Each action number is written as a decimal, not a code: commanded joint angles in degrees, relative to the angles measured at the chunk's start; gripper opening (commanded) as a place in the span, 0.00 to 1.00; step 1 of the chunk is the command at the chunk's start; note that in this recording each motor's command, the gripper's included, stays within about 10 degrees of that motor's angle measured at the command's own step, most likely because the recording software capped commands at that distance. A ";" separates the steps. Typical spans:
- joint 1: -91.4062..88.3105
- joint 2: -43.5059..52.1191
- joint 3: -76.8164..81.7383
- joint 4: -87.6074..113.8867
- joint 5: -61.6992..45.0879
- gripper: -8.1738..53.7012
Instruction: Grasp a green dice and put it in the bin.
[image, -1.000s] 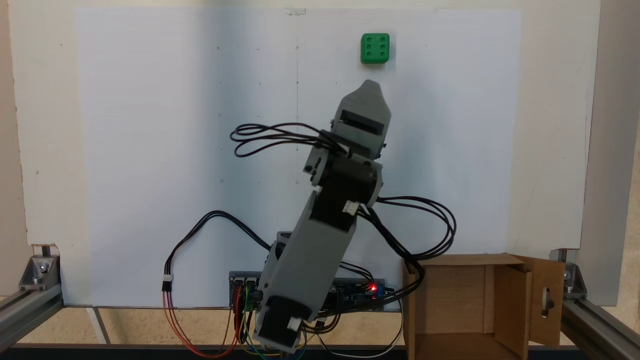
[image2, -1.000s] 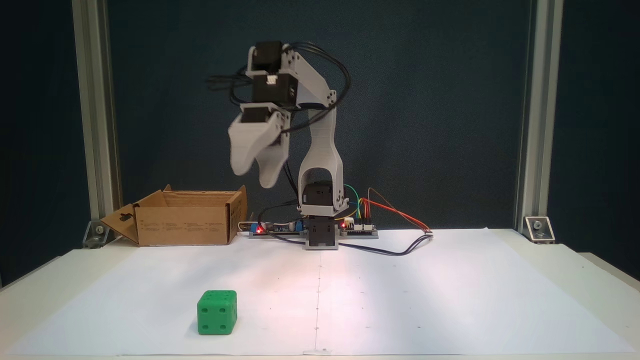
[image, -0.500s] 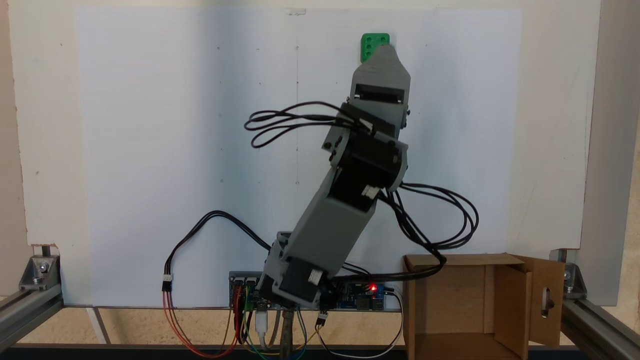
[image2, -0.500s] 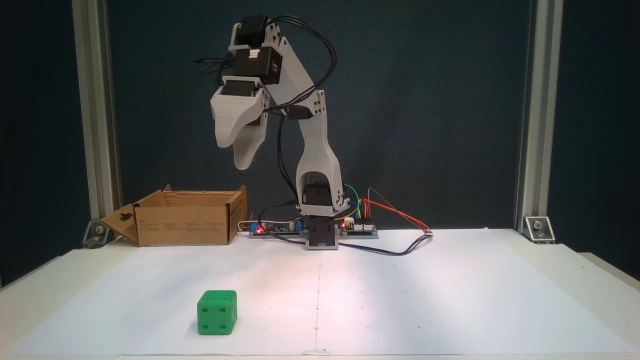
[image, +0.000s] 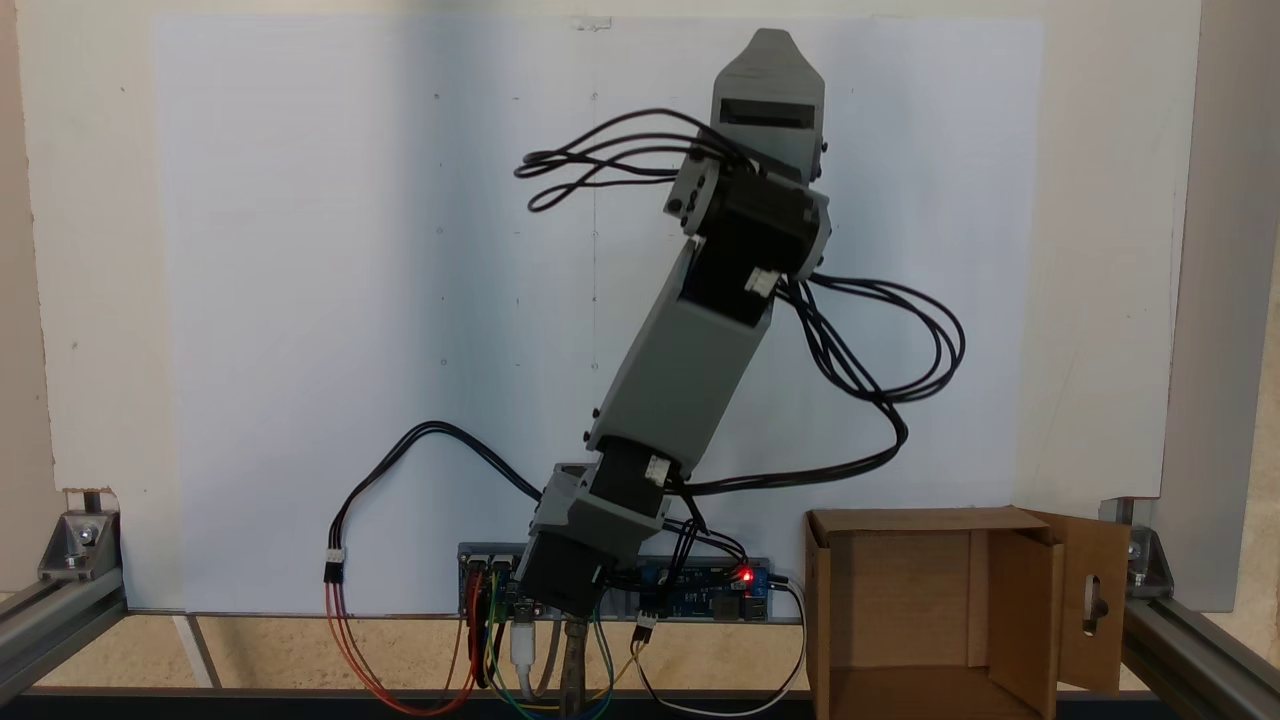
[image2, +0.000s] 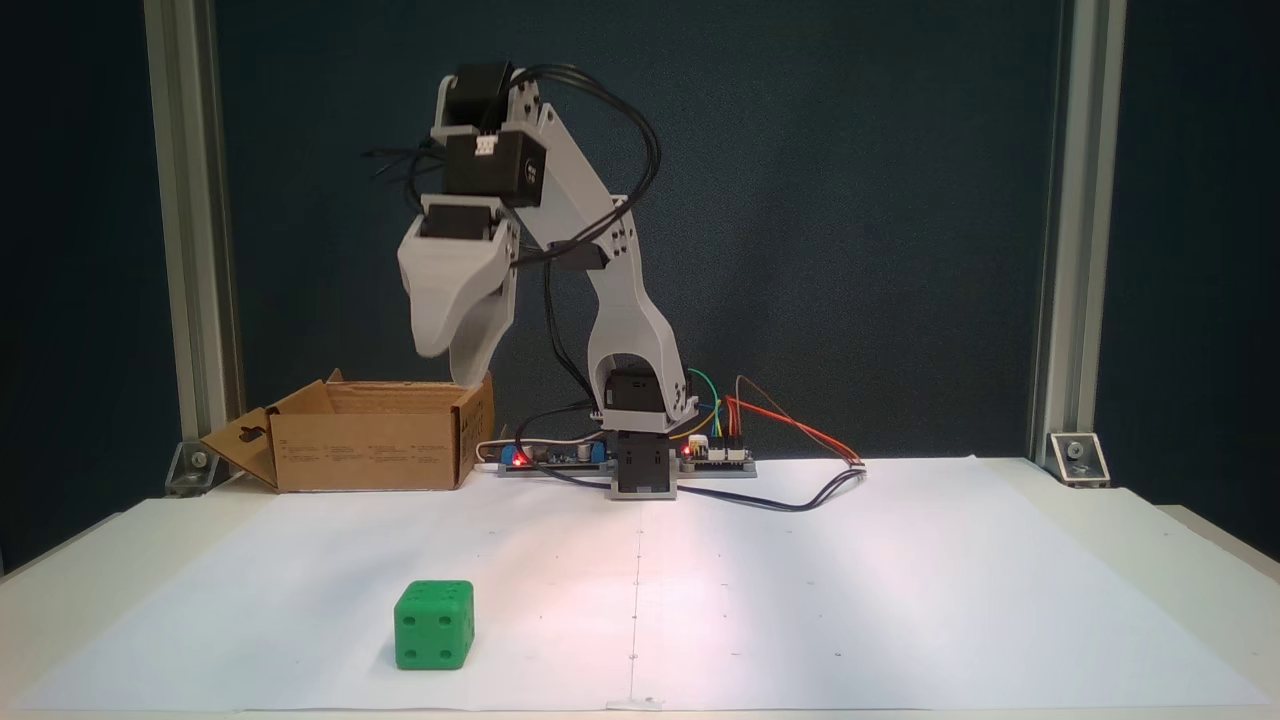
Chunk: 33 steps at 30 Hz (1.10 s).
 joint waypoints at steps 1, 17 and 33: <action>-0.44 -0.70 -3.52 9.32 -4.04 0.84; 0.62 -8.00 -3.69 8.79 -7.47 0.84; 0.62 -14.24 -6.50 2.99 -7.21 0.84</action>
